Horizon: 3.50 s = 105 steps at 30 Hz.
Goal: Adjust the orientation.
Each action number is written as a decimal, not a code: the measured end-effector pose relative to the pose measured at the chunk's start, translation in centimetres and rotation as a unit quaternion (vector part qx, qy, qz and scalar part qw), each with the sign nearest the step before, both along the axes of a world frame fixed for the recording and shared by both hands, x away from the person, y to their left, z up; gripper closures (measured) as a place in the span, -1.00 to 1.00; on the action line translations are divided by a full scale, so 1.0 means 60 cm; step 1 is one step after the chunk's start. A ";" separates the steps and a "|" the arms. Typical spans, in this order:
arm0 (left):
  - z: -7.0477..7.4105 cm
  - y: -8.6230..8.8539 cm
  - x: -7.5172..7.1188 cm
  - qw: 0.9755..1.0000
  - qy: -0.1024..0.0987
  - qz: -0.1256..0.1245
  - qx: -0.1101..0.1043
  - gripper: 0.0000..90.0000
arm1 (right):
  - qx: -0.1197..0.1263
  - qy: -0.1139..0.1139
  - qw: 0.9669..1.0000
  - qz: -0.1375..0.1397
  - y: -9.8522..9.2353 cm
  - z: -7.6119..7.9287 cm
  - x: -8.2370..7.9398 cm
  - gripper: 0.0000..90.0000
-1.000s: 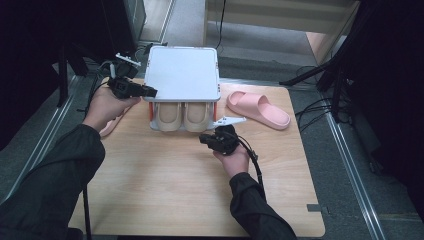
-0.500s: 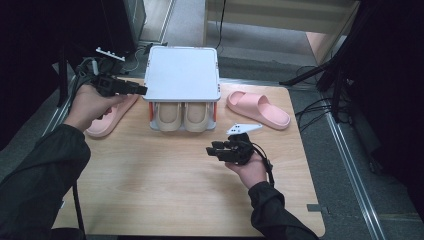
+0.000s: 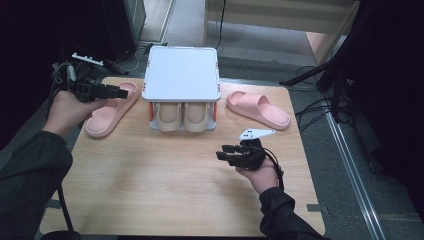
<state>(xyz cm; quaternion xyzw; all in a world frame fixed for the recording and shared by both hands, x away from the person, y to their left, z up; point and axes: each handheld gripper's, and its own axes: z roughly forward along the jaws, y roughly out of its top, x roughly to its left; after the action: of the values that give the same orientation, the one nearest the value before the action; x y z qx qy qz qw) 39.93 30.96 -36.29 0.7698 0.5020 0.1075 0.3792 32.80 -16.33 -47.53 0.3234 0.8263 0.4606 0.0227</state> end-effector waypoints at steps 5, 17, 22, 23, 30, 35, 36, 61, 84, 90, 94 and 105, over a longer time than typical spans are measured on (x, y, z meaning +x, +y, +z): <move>-0.031 0.021 -0.002 1.000 0.009 0.015 0.001 0.19 | -0.006 0.002 1.000 0.008 0.004 -0.004 -0.003 0.32; -0.108 0.055 0.037 0.998 0.030 0.055 0.011 0.23 | -0.025 -0.005 0.999 0.027 0.025 -0.011 0.003 0.33; -0.145 0.066 0.057 0.997 0.043 0.069 0.011 0.25 | -0.020 -0.008 0.999 0.025 0.021 -0.008 0.003 0.33; -0.151 0.068 0.061 0.996 0.043 0.072 0.011 0.25 | -0.018 -0.009 0.999 0.025 0.019 -0.008 0.003 0.33; -0.181 0.074 0.082 0.996 0.038 0.080 0.015 0.27 | -0.010 -0.009 1.000 0.016 0.007 -0.005 0.000 0.33; -0.200 0.080 0.097 0.994 0.046 0.095 0.005 0.28 | -0.012 -0.008 1.000 0.004 -0.009 -0.007 -0.008 0.33; -0.203 0.080 0.100 0.994 0.048 0.095 0.008 0.28 | -0.011 -0.008 1.000 0.000 -0.012 -0.007 -0.009 0.33; -0.180 0.064 0.111 0.993 0.017 0.102 0.055 0.90 | -0.001 -0.005 1.000 -0.031 -0.040 -0.009 -0.013 0.33; -0.120 0.018 -0.061 0.998 0.027 0.044 0.037 0.90 | 0.002 -0.002 1.000 -0.010 -0.014 -0.006 0.006 0.31; -0.138 -0.004 -0.101 0.998 0.032 0.028 0.043 0.89 | 0.006 -0.006 1.000 -0.002 -0.002 -0.002 0.017 0.31; -0.140 -0.026 -0.127 0.999 0.028 0.011 0.043 0.89 | 0.010 -0.009 1.000 0.003 0.005 0.001 0.021 0.32; -0.138 -0.109 -0.171 0.998 0.022 -0.051 0.013 0.89 | 0.013 -0.012 1.000 0.006 0.016 0.004 0.025 0.33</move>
<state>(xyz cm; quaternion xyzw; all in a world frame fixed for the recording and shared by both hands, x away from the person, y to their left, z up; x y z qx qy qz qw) 29.67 24.39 -44.58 0.8015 0.4687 0.0775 0.3632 34.29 -15.39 -47.30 0.3134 0.8216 0.4754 0.0252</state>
